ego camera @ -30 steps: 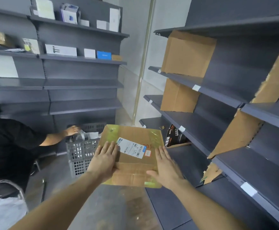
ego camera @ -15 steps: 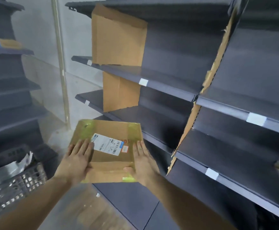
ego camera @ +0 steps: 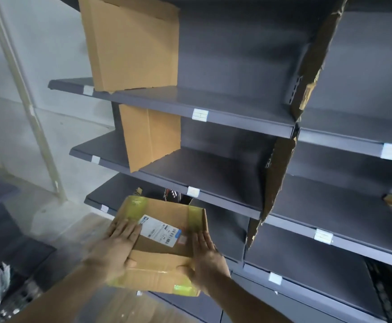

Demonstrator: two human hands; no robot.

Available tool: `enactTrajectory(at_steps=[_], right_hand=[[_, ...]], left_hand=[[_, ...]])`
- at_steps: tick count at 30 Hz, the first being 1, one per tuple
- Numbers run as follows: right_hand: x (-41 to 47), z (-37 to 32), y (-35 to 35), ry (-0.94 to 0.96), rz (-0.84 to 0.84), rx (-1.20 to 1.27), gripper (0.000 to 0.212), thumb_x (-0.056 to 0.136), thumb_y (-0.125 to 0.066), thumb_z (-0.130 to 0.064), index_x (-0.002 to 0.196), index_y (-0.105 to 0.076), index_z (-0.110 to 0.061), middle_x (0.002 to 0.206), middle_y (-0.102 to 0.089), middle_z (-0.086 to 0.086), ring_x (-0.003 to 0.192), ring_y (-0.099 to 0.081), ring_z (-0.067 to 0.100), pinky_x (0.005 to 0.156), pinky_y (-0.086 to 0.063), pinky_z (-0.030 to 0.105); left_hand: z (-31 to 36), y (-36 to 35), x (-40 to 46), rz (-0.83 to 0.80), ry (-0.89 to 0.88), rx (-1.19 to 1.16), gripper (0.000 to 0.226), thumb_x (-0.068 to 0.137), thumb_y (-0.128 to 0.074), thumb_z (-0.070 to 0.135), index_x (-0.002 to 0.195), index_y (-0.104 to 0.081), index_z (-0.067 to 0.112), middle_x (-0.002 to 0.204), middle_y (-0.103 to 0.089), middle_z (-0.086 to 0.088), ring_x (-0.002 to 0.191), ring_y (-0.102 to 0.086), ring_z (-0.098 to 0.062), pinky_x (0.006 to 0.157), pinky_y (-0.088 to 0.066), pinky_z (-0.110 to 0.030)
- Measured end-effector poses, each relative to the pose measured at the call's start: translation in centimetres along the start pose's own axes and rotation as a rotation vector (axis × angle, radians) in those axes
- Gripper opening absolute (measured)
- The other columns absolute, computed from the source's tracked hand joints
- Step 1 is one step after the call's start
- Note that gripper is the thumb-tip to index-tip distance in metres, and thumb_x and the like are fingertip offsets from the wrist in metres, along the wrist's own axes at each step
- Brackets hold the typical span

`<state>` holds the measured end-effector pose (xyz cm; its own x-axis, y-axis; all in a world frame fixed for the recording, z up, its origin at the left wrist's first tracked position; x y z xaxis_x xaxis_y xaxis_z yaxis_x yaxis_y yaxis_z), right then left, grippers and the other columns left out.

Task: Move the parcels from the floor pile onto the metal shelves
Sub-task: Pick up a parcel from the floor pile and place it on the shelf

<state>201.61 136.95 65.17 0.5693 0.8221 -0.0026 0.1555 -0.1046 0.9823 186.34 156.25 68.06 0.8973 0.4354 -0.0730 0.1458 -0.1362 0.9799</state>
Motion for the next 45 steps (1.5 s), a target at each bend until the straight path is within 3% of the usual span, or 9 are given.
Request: enactTrajectory(at_steps=[6, 16, 23, 26, 29, 33, 38, 43, 45], right_hand=[[-0.4, -0.6, 0.8, -0.119, 0.020, -0.054, 0.102, 0.089, -0.046, -0.068, 0.156, 0.000, -0.007, 0.164, 0.000, 0.009, 0.151, 0.006, 0.021, 0.119, -0.009, 0.031], [-2.3, -6.7, 1.5, -0.287, 0.043, -0.141, 0.102, 0.089, -0.043, -0.070, 0.156, 0.002, -0.006, 0.164, 0.002, 0.010, 0.151, 0.006, 0.022, 0.114, 0.004, 0.027], [-3.5, -8.8, 6.3, -0.338, 0.075, -0.216, 0.101, 0.087, -0.029, -0.076, 0.157, 0.000, -0.008, 0.164, 0.002, 0.009, 0.151, 0.007, 0.022, 0.120, -0.004, 0.030], [-3.0, -8.4, 10.4, -0.329, 0.181, -0.258, 0.118, 0.073, -0.003, -0.090, 0.156, -0.007, -0.006, 0.164, -0.006, 0.011, 0.151, 0.002, 0.023, 0.120, -0.008, 0.031], [-1.9, -7.7, 13.7, -0.332, 0.233, -0.288, 0.103, 0.087, -0.032, -0.078, 0.157, -0.005, -0.007, 0.164, -0.004, 0.008, 0.151, 0.004, 0.021, 0.121, -0.013, 0.033], [-0.2, -6.7, 15.9, -0.343, 0.223, -0.311, 0.102, 0.088, -0.040, -0.074, 0.157, -0.002, -0.009, 0.164, -0.003, 0.007, 0.151, 0.004, 0.021, 0.121, -0.011, 0.033], [2.9, -4.2, 16.5, -0.354, 0.218, -0.286, 0.104, 0.086, -0.037, -0.076, 0.157, 0.000, -0.009, 0.164, -0.002, 0.006, 0.151, 0.006, 0.019, 0.119, -0.005, 0.028], [7.2, -0.3, 16.6, -0.349, 0.215, -0.237, 0.124, 0.060, -0.007, -0.087, 0.157, 0.000, -0.010, 0.164, -0.001, 0.005, 0.151, 0.006, 0.018, 0.118, -0.003, 0.027], [9.1, 1.6, 16.7, -0.337, 0.222, -0.230, 0.122, 0.063, -0.008, -0.087, 0.157, 0.001, -0.010, 0.164, -0.001, 0.005, 0.151, 0.006, 0.018, 0.118, -0.002, 0.027]], left_hand=[[-0.8, -0.7, 2.6, 0.015, -0.121, -0.005, 0.092, 0.095, -0.044, 0.057, 0.155, 0.010, 0.014, 0.157, 0.020, -0.002, 0.150, 0.013, -0.027, 0.123, 0.002, -0.044], [-4.9, -0.5, 2.3, 0.128, -0.300, -0.130, 0.095, 0.091, -0.057, 0.051, 0.157, -0.003, 0.010, 0.165, 0.003, -0.009, 0.151, 0.006, -0.031, 0.115, 0.015, -0.040], [-6.2, 3.8, 1.9, 0.205, -0.395, -0.125, 0.090, 0.094, -0.051, 0.055, 0.158, -0.004, 0.014, 0.165, 0.003, -0.006, 0.152, 0.004, -0.026, 0.121, -0.001, -0.042], [-6.7, 7.8, 2.8, 0.305, -0.418, -0.127, 0.087, 0.094, -0.050, 0.056, 0.158, -0.006, 0.018, 0.165, 0.002, -0.004, 0.152, 0.002, -0.024, 0.120, -0.008, -0.043], [-6.9, 11.1, 4.3, 0.371, -0.430, -0.149, 0.086, 0.093, -0.053, 0.056, 0.157, -0.010, 0.018, 0.165, -0.001, -0.004, 0.152, -0.001, -0.025, 0.119, -0.012, -0.046], [-6.8, 13.2, 6.6, 0.381, -0.437, -0.146, 0.087, 0.092, -0.053, 0.057, 0.158, -0.009, 0.019, 0.165, -0.001, -0.004, 0.152, 0.000, -0.024, 0.120, -0.011, -0.044], [-6.2, 14.2, 10.8, 0.371, -0.433, -0.132, 0.086, 0.093, -0.053, 0.055, 0.158, -0.008, 0.019, 0.165, 0.002, -0.004, 0.152, 0.003, -0.022, 0.121, -0.004, -0.042], [-5.0, 14.1, 16.0, 0.347, -0.416, -0.131, 0.086, 0.093, -0.054, 0.054, 0.157, -0.010, 0.019, 0.165, 0.000, -0.004, 0.152, 0.002, -0.022, 0.122, -0.006, -0.042], [-4.4, 14.2, 18.3, 0.343, -0.401, -0.120, 0.086, 0.093, -0.054, 0.055, 0.157, -0.009, 0.019, 0.165, 0.000, -0.004, 0.152, 0.002, -0.022, 0.123, -0.005, -0.042]])
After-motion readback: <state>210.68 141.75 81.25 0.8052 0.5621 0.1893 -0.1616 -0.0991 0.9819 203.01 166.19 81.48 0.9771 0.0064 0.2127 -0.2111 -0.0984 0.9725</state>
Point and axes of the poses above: each hand's wrist, its own x-axis towards the middle knuckle, its own y-axis out of the back of the hand, z = x × y, the point moved 3 cm from there along x, towards the middle knuckle
